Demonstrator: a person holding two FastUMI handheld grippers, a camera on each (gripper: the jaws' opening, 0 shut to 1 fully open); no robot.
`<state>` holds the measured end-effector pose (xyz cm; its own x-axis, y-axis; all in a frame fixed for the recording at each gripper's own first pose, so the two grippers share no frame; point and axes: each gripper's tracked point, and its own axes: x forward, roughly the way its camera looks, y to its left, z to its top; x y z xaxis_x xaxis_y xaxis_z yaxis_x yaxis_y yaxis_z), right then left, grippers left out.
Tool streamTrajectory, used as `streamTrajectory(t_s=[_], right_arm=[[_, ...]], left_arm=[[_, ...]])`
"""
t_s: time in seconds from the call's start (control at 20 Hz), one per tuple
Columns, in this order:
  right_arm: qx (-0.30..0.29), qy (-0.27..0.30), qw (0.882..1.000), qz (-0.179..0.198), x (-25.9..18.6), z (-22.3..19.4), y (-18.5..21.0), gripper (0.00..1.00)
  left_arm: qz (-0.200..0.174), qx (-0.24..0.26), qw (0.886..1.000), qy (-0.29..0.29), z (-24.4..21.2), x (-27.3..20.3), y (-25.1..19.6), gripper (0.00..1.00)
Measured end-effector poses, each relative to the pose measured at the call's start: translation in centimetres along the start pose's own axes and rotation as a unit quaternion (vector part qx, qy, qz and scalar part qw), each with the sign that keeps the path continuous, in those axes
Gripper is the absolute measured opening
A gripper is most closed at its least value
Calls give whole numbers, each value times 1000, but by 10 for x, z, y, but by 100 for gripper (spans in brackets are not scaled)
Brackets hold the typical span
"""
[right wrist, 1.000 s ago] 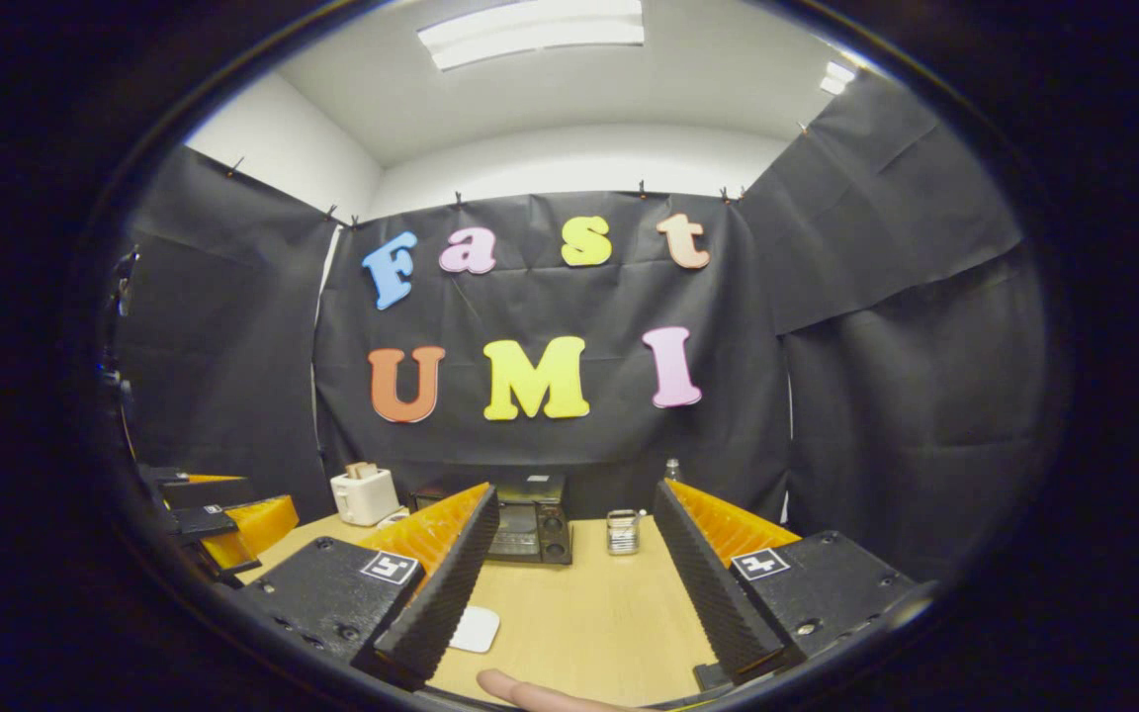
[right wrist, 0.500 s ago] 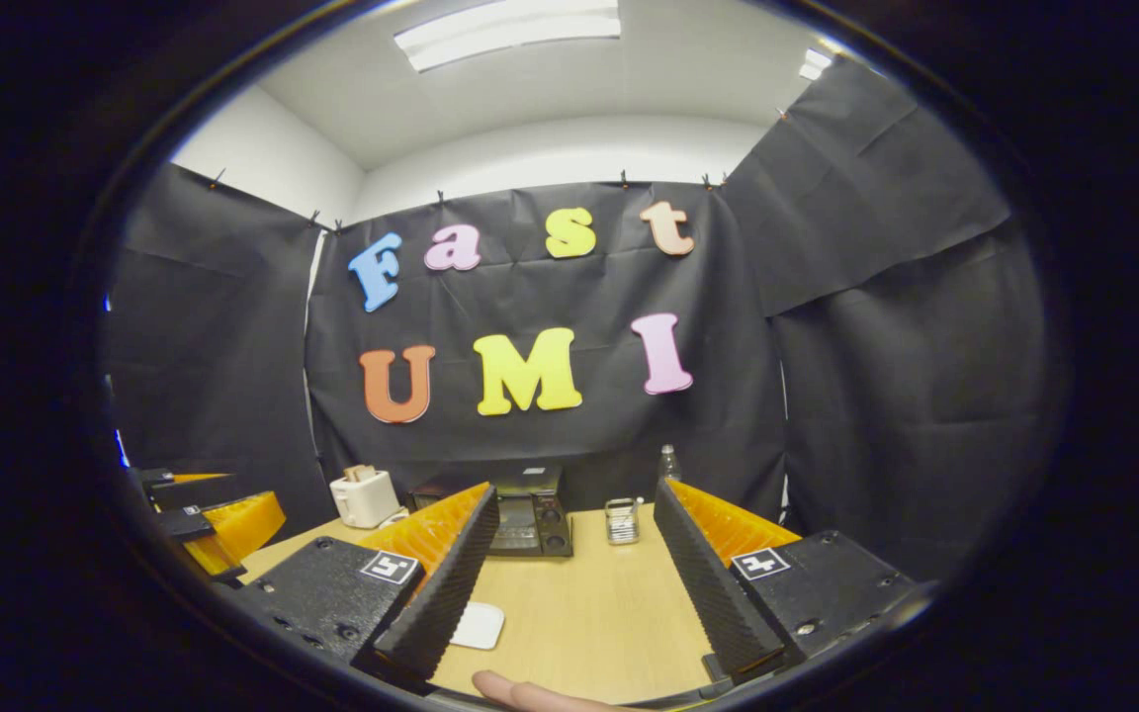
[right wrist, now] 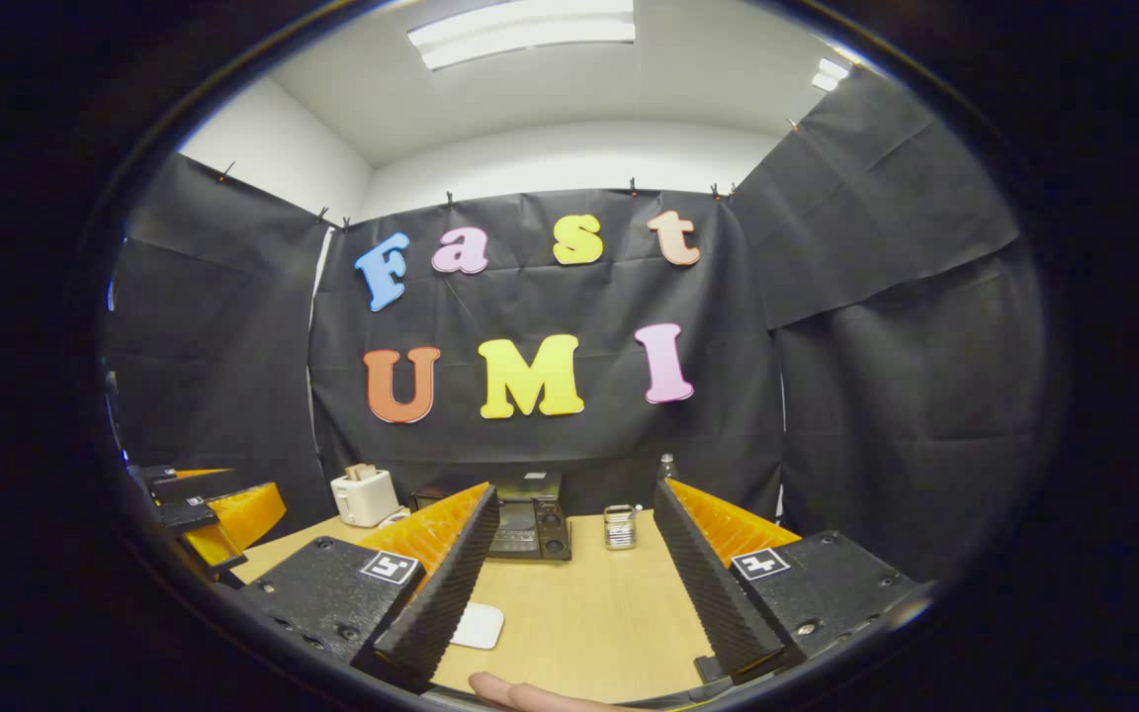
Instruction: Open the electric oven with the left hand, put the food in, and close the electric oven.
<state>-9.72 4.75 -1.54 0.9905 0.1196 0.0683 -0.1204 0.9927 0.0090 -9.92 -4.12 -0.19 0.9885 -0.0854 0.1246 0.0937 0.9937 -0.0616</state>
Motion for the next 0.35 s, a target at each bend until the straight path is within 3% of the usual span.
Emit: streamTrajectory(t_s=[0.35], right_arm=[[-14,6,1000,1,-8,2,1,100]], left_arm=[[-5,-1,1000,4,-4,-3,-3,95]])
